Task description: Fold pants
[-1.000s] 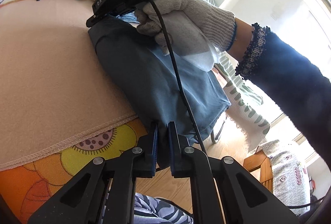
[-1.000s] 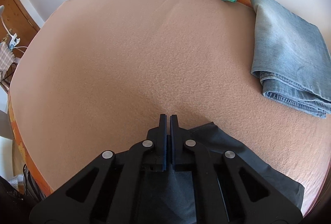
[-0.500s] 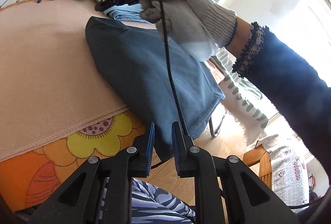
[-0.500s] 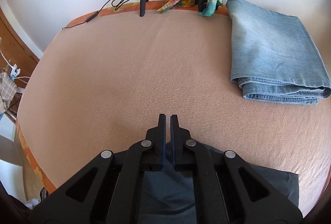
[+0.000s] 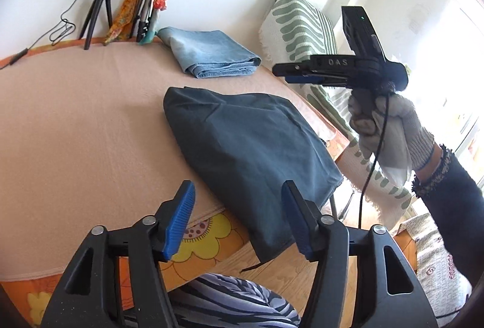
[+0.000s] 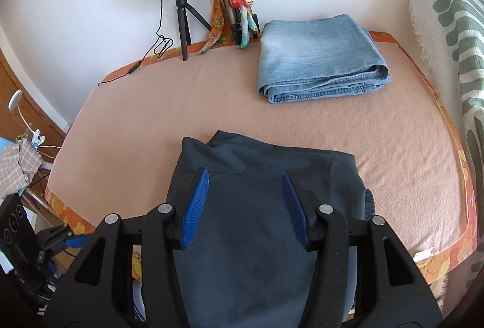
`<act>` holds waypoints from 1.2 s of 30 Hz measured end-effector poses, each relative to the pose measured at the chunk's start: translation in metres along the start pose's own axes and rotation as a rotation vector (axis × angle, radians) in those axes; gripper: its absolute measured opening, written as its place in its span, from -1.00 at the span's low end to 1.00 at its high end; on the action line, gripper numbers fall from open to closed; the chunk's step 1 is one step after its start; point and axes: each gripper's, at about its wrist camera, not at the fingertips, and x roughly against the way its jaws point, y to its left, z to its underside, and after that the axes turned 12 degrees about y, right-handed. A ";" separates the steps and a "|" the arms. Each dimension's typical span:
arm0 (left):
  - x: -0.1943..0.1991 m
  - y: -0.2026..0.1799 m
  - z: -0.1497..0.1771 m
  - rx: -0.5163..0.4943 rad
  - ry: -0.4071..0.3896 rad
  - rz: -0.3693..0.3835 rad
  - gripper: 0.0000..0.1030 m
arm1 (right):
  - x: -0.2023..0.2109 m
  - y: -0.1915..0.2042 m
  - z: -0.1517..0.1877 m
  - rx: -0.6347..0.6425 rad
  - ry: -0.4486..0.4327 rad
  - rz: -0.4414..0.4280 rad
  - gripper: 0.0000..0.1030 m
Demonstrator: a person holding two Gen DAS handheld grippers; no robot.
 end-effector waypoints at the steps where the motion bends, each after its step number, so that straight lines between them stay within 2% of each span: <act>1: 0.002 -0.002 -0.001 -0.010 -0.002 -0.016 0.18 | 0.005 -0.004 0.008 -0.005 -0.001 0.000 0.05; 5: 0.005 -0.007 -0.008 -0.007 0.001 -0.077 0.19 | 0.015 -0.012 0.031 -0.016 -0.006 0.028 0.08; 9: 0.000 -0.006 -0.012 0.036 0.011 -0.080 0.23 | 0.025 -0.021 0.049 -0.027 -0.036 0.026 0.13; 10: -0.002 -0.005 -0.016 0.056 0.019 -0.065 0.23 | 0.027 -0.024 0.052 -0.021 -0.047 0.032 0.23; 11: -0.005 -0.002 -0.018 0.080 0.033 -0.042 0.23 | 0.029 -0.026 0.055 -0.018 -0.058 0.037 0.46; 12: -0.009 0.000 -0.020 0.109 0.050 -0.024 0.23 | 0.031 -0.030 0.058 -0.019 -0.070 0.035 0.61; 14: -0.016 0.002 -0.024 0.158 0.081 0.013 0.23 | 0.031 -0.040 0.061 -0.030 -0.069 0.021 0.67; 18: -0.037 0.009 -0.034 0.233 0.146 0.071 0.23 | 0.022 -0.067 0.064 -0.070 -0.012 0.024 0.96; 23: -0.061 0.017 -0.046 0.296 0.196 0.087 0.23 | -0.011 -0.112 0.070 -0.165 0.073 -0.001 0.96; 27: -0.084 0.026 -0.050 0.311 0.239 0.066 0.23 | -0.036 -0.138 0.070 -0.209 0.093 -0.035 0.96; 32: -0.106 0.042 -0.048 0.372 0.273 0.094 0.23 | -0.058 -0.157 0.065 -0.235 0.118 -0.144 0.96; 36: -0.110 0.043 -0.051 0.361 0.247 0.120 0.23 | -0.064 -0.161 0.066 -0.206 0.119 -0.212 0.99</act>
